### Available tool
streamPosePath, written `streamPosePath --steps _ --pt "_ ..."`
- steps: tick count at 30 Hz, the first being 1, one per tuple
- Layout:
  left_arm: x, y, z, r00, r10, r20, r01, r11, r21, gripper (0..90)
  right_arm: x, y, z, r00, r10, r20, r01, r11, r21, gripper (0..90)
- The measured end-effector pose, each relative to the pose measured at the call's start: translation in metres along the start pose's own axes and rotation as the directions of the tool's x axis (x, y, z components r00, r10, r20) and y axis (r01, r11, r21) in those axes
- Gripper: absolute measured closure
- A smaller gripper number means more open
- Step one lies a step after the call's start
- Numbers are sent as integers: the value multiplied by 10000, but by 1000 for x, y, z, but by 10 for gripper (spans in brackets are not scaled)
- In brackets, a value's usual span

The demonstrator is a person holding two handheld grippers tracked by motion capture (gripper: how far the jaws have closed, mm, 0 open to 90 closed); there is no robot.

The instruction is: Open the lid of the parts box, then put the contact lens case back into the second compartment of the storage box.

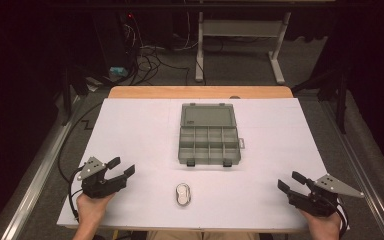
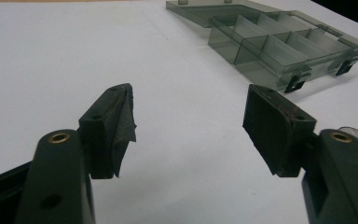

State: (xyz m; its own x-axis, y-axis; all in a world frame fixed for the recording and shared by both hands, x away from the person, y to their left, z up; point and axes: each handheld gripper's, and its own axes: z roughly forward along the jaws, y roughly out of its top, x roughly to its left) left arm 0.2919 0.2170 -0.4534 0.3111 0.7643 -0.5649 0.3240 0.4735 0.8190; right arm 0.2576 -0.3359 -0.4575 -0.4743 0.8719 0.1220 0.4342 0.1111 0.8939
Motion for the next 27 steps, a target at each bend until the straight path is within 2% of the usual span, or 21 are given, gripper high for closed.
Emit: streamPosePath --steps 8,14,17,21,27 --pt "5 -5 -9 9997 141 -177 -143 9998 -103 331 -2 -7 -11 9998 133 112 -129 9992 -384 332" --pt "7 -7 -15 9997 -24 -253 21 9999 -128 330 -3 -9 -12 9996 182 228 -169 9983 -557 331" --pt "6 -6 -16 9997 72 -216 -77 9997 -225 330 -4 -9 -12 9993 225 312 -204 9977 -647 333" --pt "7 -8 -15 9998 53 -206 -54 10000 -47 326 -2 -8 -9 9993 156 326 -136 9981 -607 336" --pt "11 -6 -11 9996 -144 -248 140 9998 -130 326 2 -7 -6 9998 -38 210 49 9987 -505 336"
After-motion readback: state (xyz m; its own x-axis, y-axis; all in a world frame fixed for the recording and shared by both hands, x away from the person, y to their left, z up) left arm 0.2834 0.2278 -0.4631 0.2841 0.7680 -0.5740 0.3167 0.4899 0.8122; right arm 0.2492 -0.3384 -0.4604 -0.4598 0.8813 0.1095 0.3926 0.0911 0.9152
